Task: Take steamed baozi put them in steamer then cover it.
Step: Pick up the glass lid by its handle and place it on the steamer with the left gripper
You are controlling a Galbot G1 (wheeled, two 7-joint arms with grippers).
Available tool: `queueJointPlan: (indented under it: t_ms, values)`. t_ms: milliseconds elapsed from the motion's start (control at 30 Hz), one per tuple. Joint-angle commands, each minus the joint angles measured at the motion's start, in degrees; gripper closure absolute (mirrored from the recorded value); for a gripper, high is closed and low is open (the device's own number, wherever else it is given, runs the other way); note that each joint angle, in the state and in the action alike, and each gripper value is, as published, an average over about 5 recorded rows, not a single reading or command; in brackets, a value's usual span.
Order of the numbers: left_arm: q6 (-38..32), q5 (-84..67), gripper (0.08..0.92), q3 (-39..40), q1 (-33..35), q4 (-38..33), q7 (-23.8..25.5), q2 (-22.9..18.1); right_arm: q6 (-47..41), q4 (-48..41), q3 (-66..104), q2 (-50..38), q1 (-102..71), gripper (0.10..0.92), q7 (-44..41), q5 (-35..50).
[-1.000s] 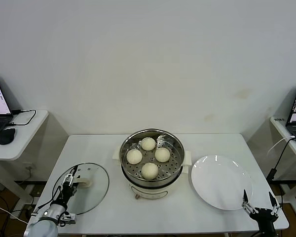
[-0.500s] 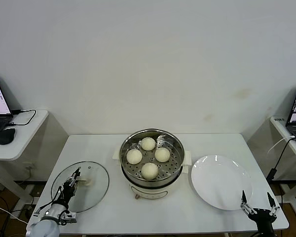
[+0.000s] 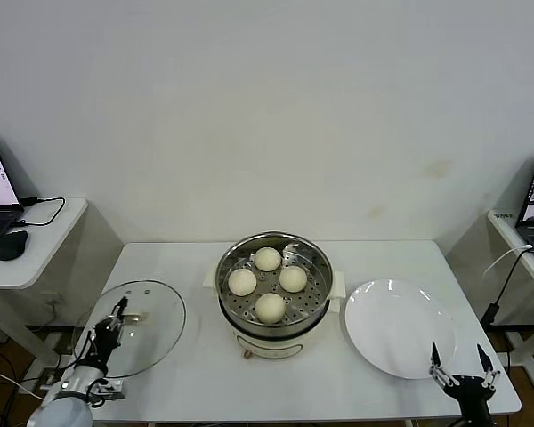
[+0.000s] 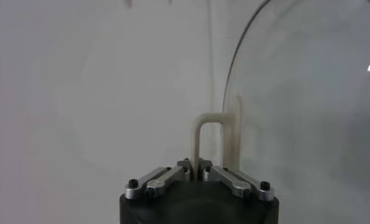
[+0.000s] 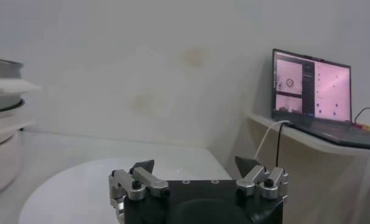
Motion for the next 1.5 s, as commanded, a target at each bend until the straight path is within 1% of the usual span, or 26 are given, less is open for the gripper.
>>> queueJointPlan:
  t_ms: [33, 133, 200, 300, 433, 567, 700, 833, 967, 1200, 1500]
  values:
    - [10.5, -10.4, 0.861, -8.1, 6.8, -20.6, 10.1, 4.6, 0.5, 0.6, -0.6, -0.1, -0.2, 0.203, 0.0, -1.0]
    - [14.0, -11.9, 0.861, -7.1, 5.3, -26.1, 13.0, 6.1, 1.1, 0.5, -1.2, 0.1, -0.4, 0.203, 0.0, -2.6]
    - [16.0, -12.4, 0.861, -4.7, 3.7, -29.1, 14.6, 7.3, 1.7, 0.5, -1.7, 0.2, -0.6, 0.203, 0.0, -3.8]
    - [18.4, -13.3, 0.861, 0.0, 0.5, -31.5, 16.3, 8.7, 2.7, 0.5, -2.7, 0.4, -1.1, 0.203, 0.2, -5.1]
    - [20.6, -13.8, 0.861, 8.5, -5.5, -31.1, 16.7, 9.8, 4.0, 0.4, -4.1, 1.0, -1.1, 0.203, 0.6, -7.2]
    - [23.5, -13.4, 0.861, 18.4, -12.3, -28.6, 16.7, 9.4, 5.0, -0.5, -4.7, 1.8, -0.3, 0.203, 1.4, -10.2]
    - [26.3, -11.3, 0.861, 26.1, -18.6, -25.8, 17.8, 6.9, 5.8, -1.8, -4.7, 2.9, 0.3, 0.203, 2.0, -11.6]
    - [29.3, -7.7, 0.861, 33.5, -25.4, -22.8, 19.8, 2.7, 6.4, -3.1, -4.9, 3.3, 0.8, 0.203, 3.0, -13.4]
    - [31.4, -4.5, 0.861, 38.5, -29.9, -20.8, 22.2, -1.0, 6.4, -3.8, -5.7, 4.1, 1.7, 0.203, 4.0, -15.5]
    - [34.3, 0.9, 0.861, 43.0, -33.2, -19.5, 26.4, -4.5, 6.5, -4.3, -6.8, 4.6, 2.2, 0.203, 4.7, -17.1]
    - [34.8, 7.1, 0.861, 44.2, -33.2, -16.8, 28.3, -10.7, 6.7, -4.6, -7.6, 4.7, 2.2, 0.203, 5.1, -18.5]
